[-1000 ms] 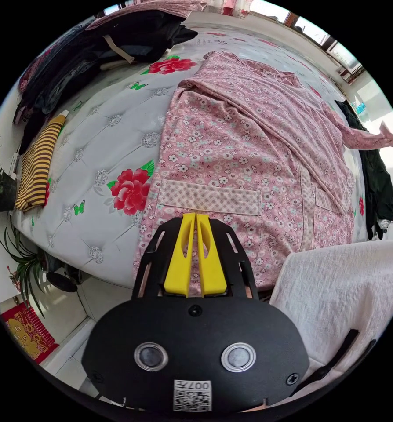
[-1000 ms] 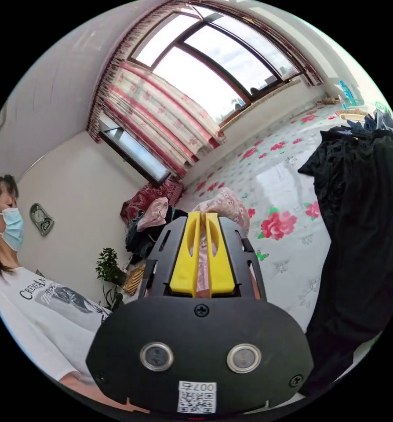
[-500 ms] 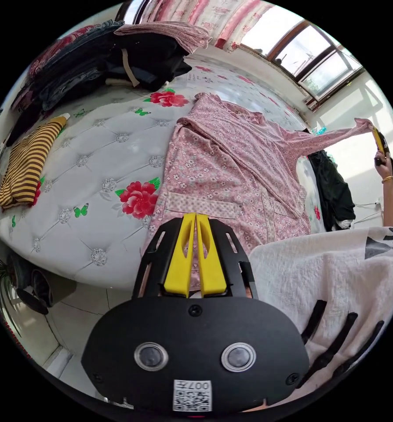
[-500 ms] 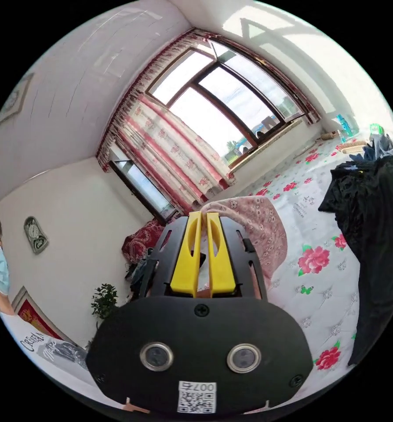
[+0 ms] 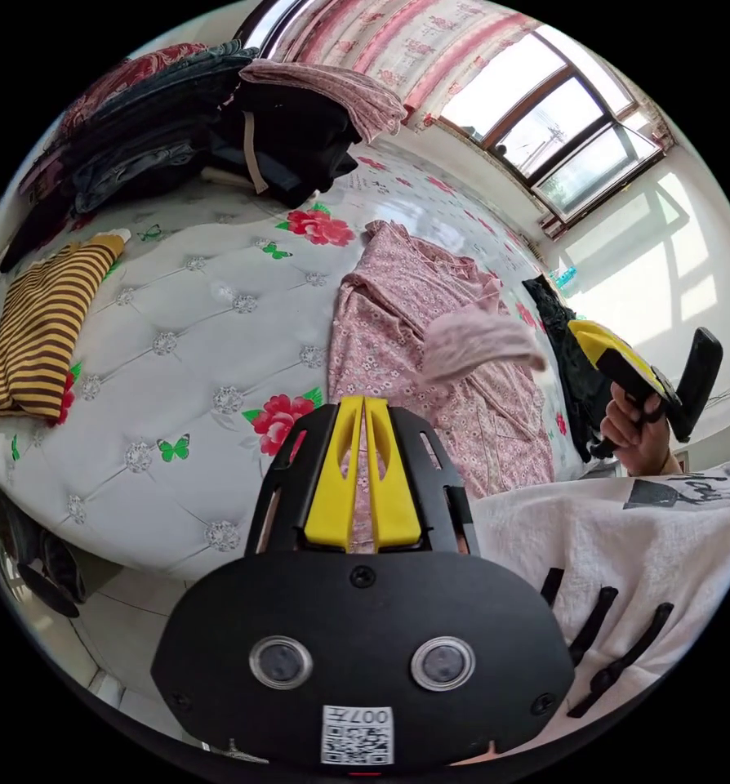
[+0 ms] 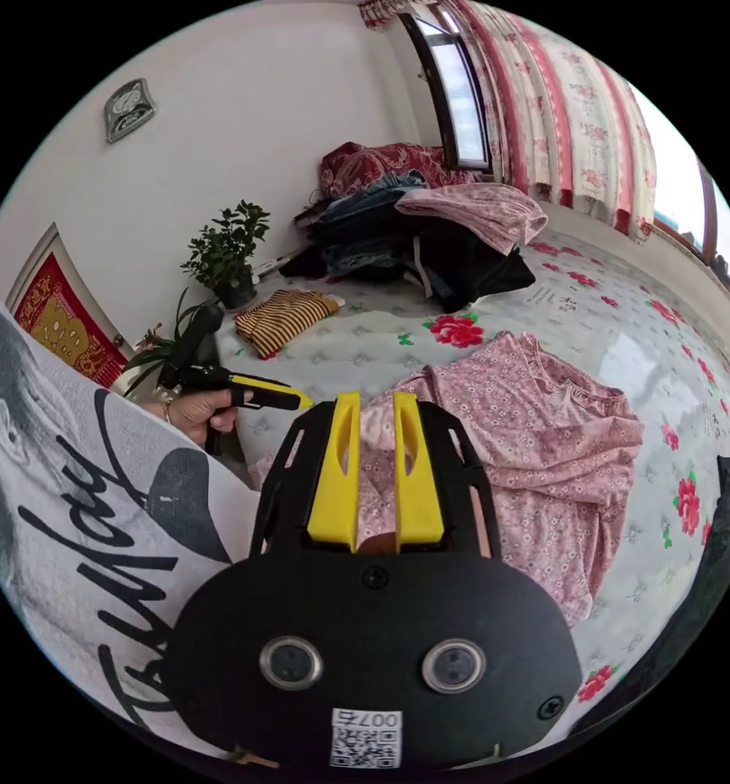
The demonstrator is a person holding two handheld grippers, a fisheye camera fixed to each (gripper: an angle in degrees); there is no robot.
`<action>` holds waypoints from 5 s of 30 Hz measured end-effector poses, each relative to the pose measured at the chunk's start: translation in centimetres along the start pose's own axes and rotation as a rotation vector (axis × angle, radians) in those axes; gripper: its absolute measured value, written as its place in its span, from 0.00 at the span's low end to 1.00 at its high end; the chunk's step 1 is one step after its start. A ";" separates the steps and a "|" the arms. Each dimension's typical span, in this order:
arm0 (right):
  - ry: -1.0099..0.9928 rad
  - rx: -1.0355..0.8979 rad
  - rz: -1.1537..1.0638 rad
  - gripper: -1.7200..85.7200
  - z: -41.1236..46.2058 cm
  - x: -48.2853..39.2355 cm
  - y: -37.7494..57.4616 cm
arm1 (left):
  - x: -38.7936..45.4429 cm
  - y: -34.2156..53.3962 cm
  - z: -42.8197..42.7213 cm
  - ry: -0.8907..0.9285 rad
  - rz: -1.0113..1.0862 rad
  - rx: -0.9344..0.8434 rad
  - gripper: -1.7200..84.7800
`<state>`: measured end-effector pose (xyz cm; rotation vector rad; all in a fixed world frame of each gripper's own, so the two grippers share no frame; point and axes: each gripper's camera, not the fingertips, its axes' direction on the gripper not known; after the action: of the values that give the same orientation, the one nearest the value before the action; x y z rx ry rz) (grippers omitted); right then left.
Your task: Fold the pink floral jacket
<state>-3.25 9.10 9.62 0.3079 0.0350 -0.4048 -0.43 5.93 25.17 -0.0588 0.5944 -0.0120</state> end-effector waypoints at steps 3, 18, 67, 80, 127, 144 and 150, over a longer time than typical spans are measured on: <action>0.029 -0.033 0.081 0.07 0.6 2.4 1.1 | -0.4 -1.1 0.4 0.024 0.027 -0.042 0.02; 0.492 -0.275 0.332 0.06 7.1 23.4 2.4 | 6.5 -9.9 8.7 0.028 0.346 -0.408 0.13; -0.189 -0.484 -0.333 0.09 19.1 21.2 0.3 | 0.2 -18.5 0.5 0.215 -0.043 -0.241 0.09; -0.301 -0.459 -0.161 0.02 14.4 26.5 -0.6 | 2.8 -17.8 4.5 0.182 0.087 -0.369 0.02; 0.160 -0.459 0.828 0.09 -7.7 28.5 21.5 | 5.9 6.4 -3.0 0.021 -0.070 -0.360 0.12; -0.207 -0.093 0.799 0.02 -13.9 29.7 15.5 | 4.6 -7.1 -4.3 0.353 -0.007 -0.341 0.01; -0.154 0.223 0.953 0.02 -17.8 36.3 9.9 | -1.1 -16.1 -7.0 0.467 -0.406 0.025 0.08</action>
<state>34.52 9.27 -7.93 0.4730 -0.3019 0.5195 -5.22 -10.48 20.94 -0.1542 1.0410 -0.4369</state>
